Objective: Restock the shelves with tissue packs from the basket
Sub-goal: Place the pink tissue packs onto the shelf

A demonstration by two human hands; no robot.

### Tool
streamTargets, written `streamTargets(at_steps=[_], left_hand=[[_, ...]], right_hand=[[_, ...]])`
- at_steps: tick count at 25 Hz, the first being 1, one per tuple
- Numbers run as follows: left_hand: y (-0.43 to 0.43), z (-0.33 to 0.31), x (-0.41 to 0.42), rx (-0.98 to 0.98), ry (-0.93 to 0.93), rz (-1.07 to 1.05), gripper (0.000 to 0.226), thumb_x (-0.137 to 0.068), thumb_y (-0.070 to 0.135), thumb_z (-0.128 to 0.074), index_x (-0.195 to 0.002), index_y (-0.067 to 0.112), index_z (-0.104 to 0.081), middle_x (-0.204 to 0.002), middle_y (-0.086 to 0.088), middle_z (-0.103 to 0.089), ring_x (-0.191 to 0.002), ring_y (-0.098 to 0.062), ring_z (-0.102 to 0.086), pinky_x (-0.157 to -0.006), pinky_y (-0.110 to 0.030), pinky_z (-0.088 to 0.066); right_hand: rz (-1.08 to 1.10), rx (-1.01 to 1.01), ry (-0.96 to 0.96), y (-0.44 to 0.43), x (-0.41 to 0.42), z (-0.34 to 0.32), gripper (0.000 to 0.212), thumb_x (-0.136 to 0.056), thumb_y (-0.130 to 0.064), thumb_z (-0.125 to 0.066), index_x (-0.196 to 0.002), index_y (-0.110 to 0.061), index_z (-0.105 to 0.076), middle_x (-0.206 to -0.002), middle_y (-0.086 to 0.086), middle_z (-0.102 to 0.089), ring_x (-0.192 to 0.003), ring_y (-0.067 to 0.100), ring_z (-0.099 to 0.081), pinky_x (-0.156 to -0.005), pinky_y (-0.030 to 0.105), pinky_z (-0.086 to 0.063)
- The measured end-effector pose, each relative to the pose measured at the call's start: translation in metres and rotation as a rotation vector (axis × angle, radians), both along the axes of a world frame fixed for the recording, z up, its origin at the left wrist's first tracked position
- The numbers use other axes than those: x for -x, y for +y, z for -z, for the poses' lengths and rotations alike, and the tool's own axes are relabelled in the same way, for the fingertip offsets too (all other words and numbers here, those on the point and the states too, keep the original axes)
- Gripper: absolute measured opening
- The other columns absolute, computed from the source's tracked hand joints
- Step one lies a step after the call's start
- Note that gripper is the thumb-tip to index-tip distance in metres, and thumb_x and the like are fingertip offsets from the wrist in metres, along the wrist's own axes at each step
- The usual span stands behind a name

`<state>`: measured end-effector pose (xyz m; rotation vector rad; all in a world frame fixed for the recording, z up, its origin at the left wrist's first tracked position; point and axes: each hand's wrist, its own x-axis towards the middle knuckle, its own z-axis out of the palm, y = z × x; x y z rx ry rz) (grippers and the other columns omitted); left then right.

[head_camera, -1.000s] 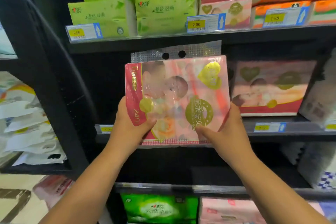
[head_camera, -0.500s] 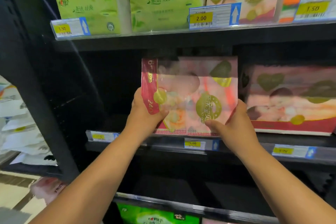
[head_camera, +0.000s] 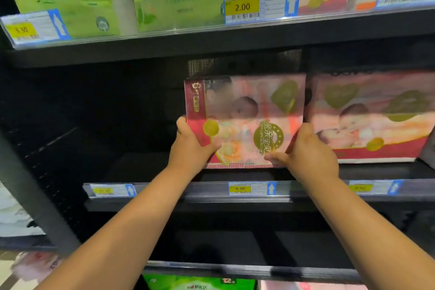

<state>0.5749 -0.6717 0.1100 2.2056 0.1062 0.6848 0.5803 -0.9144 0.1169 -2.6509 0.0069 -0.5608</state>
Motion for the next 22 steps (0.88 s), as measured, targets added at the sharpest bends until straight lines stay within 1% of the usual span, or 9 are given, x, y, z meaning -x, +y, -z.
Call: streamTargets(at_steps=[2, 4, 6, 8, 9, 12, 15, 18, 22], left_hand=[[-0.002, 0.006, -0.001, 0.009, -0.022, -0.006, 0.089, -0.070, 0.031, -0.085, -0.132, 0.019, -0.023, -0.125, -0.003, -0.050, -0.105, -0.019, -0.057, -0.085, -0.037, -0.052], [-0.003, 0.010, -0.002, 0.014, -0.029, -0.003, 0.090, -0.071, 0.031, -0.084, -0.134, 0.021, -0.021, -0.126, -0.002, -0.050, -0.106, -0.019, -0.057, -0.086, -0.037, -0.051], [-0.003, 0.011, -0.005, 0.004, -0.035, -0.010, 0.088, -0.070, 0.032, -0.084, -0.131, 0.021, -0.022, -0.125, -0.002, -0.051, -0.106, -0.021, -0.058, -0.088, -0.042, -0.052], [-0.005, 0.012, -0.007, -0.018, -0.038, -0.026, 0.087, -0.070, 0.032, -0.084, -0.129, 0.020, -0.023, -0.124, -0.003, -0.052, -0.105, -0.023, -0.059, -0.088, -0.045, -0.053], [-0.007, 0.012, -0.009, -0.028, -0.044, -0.036, 0.086, -0.070, 0.032, -0.084, -0.129, 0.019, -0.023, -0.124, -0.004, -0.052, -0.105, -0.023, -0.059, -0.088, -0.045, -0.053], [-0.014, 0.012, -0.014, -0.049, -0.050, -0.056, 0.087, -0.071, 0.032, -0.084, -0.131, 0.015, -0.023, -0.126, -0.006, -0.051, -0.106, -0.026, -0.059, -0.085, -0.041, -0.052], [-0.018, 0.009, -0.022, -0.083, -0.029, -0.079, 0.090, -0.072, 0.033, -0.083, -0.135, 0.010, -0.023, -0.130, -0.009, -0.048, -0.110, -0.029, -0.057, -0.083, -0.037, -0.049], [-0.020, 0.006, -0.033, -0.084, -0.018, -0.107, 0.096, -0.070, 0.031, -0.085, -0.139, 0.008, -0.022, -0.130, -0.012, -0.051, -0.114, -0.034, -0.056, -0.087, -0.040, -0.047], [-0.017, 0.007, -0.045, -0.069, 0.024, -0.141, 0.093, -0.070, 0.031, -0.085, -0.137, 0.010, -0.024, -0.125, -0.014, -0.057, -0.109, -0.037, -0.060, -0.082, -0.040, -0.048]], right_hand=[[0.048, 0.121, 0.029, -0.007, 0.004, -0.005, 0.077, -0.067, -0.064, -0.074, -0.103, -0.008, -0.035, -0.100, 0.013, -0.063, -0.089, 0.036, -0.064, -0.058, 0.034, -0.037], [0.057, 0.173, -0.037, -0.010, 0.010, -0.007, 0.067, -0.075, -0.054, -0.074, -0.108, -0.009, -0.037, -0.105, 0.013, -0.060, -0.090, 0.037, -0.063, -0.059, 0.035, -0.036], [-0.071, 0.212, -0.115, -0.004, 0.016, -0.007, 0.052, -0.082, -0.045, -0.069, -0.113, -0.013, -0.041, -0.109, 0.010, -0.055, -0.091, 0.036, -0.061, -0.059, 0.034, -0.037], [-0.272, 0.289, -0.032, 0.005, 0.015, -0.005, 0.037, -0.087, -0.043, -0.061, -0.114, -0.021, -0.048, -0.111, 0.006, -0.055, -0.095, 0.032, -0.059, -0.065, 0.036, -0.045], [-0.337, 0.344, 0.048, 0.009, 0.012, -0.004, 0.035, -0.088, -0.044, -0.060, -0.115, -0.024, -0.051, -0.114, 0.005, -0.054, -0.098, 0.031, -0.058, -0.071, 0.036, -0.048], [-0.406, 0.421, 0.173, 0.011, -0.005, -0.001, 0.038, -0.089, -0.045, -0.062, -0.121, -0.026, -0.052, -0.124, 0.009, -0.048, -0.105, 0.031, -0.057, -0.083, 0.037, -0.049], [-0.422, 0.450, 0.193, 0.009, -0.018, -0.001, 0.038, -0.090, -0.043, -0.062, -0.122, -0.025, -0.050, -0.126, 0.012, -0.045, -0.107, 0.033, -0.056, -0.086, 0.037, -0.048], [-0.426, 0.456, 0.221, 0.010, -0.031, -0.002, 0.041, -0.088, -0.043, -0.063, -0.122, -0.025, -0.049, -0.129, 0.014, -0.042, -0.109, 0.034, -0.055, -0.089, 0.037, -0.047], [-0.419, 0.485, 0.250, 0.016, -0.047, 0.000, 0.049, -0.088, -0.042, -0.064, -0.128, -0.021, -0.044, -0.130, 0.018, -0.043, -0.115, 0.038, -0.051, -0.092, 0.039, -0.043]])
